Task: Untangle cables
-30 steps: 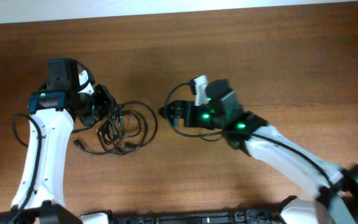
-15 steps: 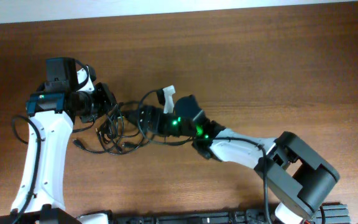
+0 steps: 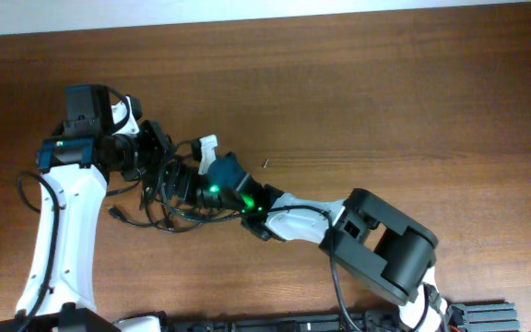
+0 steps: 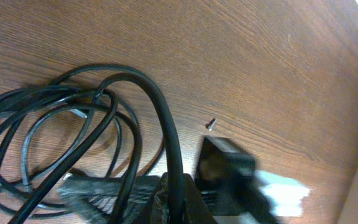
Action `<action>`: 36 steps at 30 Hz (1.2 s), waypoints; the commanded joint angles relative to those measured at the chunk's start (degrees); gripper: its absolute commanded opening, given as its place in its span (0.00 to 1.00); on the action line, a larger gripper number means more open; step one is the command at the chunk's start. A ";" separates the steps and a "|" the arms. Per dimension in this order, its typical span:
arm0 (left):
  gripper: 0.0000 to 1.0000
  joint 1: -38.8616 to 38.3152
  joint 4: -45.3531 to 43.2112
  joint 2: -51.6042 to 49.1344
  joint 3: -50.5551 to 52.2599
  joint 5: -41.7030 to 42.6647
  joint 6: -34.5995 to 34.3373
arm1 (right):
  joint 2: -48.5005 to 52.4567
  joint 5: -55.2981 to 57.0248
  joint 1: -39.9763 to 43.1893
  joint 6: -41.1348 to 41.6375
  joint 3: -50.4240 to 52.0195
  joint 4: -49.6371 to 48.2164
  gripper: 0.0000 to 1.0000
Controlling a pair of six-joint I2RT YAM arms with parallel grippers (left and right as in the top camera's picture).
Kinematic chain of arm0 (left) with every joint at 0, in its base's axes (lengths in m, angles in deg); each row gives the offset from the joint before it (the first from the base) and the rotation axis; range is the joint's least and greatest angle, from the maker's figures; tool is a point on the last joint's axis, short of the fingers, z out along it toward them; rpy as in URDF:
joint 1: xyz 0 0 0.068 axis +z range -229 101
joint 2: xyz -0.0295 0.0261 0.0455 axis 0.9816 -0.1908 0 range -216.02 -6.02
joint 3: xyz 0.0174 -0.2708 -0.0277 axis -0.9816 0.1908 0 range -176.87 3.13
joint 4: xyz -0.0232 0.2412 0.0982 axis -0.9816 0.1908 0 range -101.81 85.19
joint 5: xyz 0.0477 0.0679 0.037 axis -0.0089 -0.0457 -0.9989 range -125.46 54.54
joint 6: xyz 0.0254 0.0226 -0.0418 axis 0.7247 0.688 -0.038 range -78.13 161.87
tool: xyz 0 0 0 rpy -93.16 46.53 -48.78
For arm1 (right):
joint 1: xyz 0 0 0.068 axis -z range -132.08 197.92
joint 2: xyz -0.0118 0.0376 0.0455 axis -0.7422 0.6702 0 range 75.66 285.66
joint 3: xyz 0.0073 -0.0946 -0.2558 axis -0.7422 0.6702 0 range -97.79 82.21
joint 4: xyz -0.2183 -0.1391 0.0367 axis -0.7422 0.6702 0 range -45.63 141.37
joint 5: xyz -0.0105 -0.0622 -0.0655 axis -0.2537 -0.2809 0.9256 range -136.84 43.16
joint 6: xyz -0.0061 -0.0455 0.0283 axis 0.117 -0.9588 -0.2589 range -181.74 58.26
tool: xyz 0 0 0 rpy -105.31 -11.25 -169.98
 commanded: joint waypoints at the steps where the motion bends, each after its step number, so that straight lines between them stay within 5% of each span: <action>1: 0.00 -0.20 -0.63 1.16 -0.28 3.15 -1.75 | 1.97 -1.81 -1.49 -0.17 -2.34 -0.20 0.48; 4: 0.00 0.17 -1.33 1.27 -0.87 5.01 -1.75 | 1.97 -1.88 -1.03 -2.73 -2.34 2.05 0.08; 5: 0.00 0.92 -1.29 1.40 -1.66 6.69 -1.64 | 1.97 -2.03 -0.50 -7.61 -2.34 4.42 0.04; 12: 0.00 6.54 -1.14 5.79 -3.30 8.48 1.57 | -0.87 -11.06 8.87 -21.07 -2.34 16.17 0.04; 19: 0.00 14.43 -1.05 12.90 -3.28 8.48 2.38 | -14.51 -12.96 20.06 -33.18 -2.34 29.53 0.04; 28: 0.00 15.04 -0.33 14.25 -3.26 8.04 5.01 | -29.51 -24.83 33.66 -34.77 -2.99 19.45 0.04; 32: 0.00 15.04 0.04 14.25 -3.26 8.02 8.92 | -32.50 -21.84 41.00 -40.76 -3.21 19.54 0.04; 36: 0.00 15.04 0.09 14.25 -3.26 8.07 10.99 | -32.46 -9.90 47.67 -48.30 -3.21 31.52 0.04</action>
